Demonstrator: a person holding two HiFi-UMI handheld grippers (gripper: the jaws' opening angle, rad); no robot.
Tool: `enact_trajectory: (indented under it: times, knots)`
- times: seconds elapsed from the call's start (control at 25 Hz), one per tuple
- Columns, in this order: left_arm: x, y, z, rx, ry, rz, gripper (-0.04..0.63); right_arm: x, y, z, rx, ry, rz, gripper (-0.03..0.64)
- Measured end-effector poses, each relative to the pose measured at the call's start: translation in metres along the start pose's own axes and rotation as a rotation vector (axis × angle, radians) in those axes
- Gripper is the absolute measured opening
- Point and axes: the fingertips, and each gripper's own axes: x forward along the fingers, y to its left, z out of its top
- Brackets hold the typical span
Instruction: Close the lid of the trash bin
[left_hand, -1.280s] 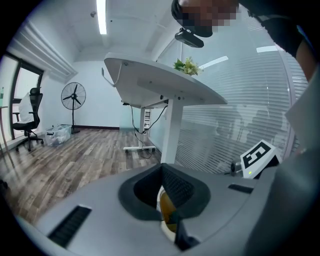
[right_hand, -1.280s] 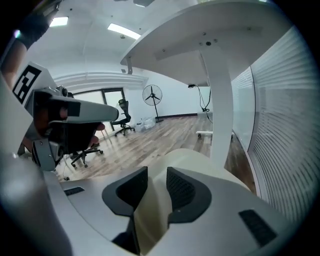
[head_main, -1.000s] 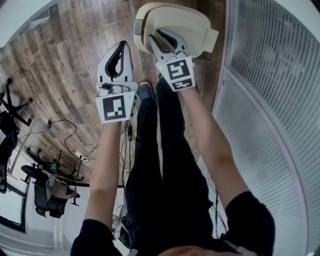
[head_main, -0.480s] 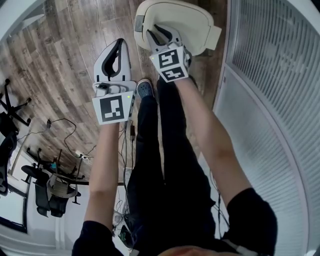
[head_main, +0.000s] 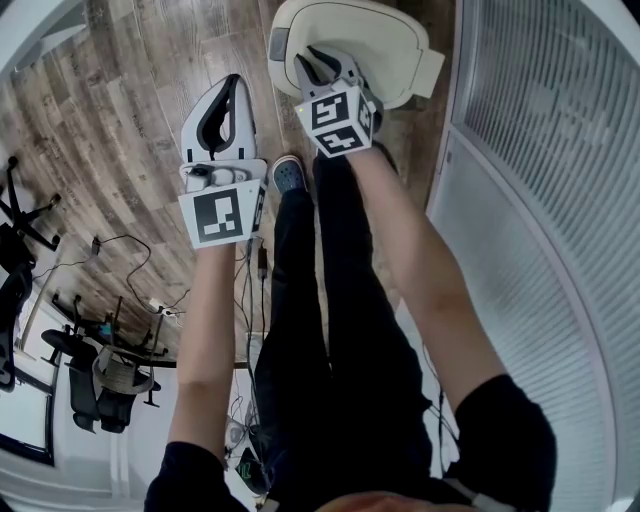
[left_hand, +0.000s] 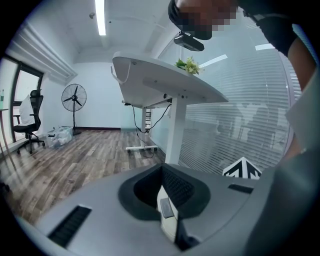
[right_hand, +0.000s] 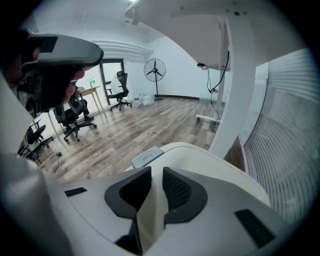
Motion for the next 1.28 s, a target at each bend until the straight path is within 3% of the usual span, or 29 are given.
enact_trajectory:
  times: [0.44,0.68,1.12,1.28]
  knots:
    - [-0.004,-0.002,-0.002,-0.006,0.010,0.002,0.006,0.002,-0.001,-0.005,0.061,0.010,0.039,0.071]
    - [-0.013,0.006,0.015,-0.028,-0.014,0.026,0.006,-0.024,-0.024,0.002,0.217,-0.052,0.020,0.129]
    - [-0.059,0.029,0.044,-0.060,-0.047,0.101,0.006,-0.156,-0.057,0.056,0.143,-0.252,-0.082,0.130]
    - [-0.085,0.020,0.069,-0.066,-0.061,0.084,0.006,-0.218,-0.064,0.086,0.087,-0.306,-0.132,0.130]
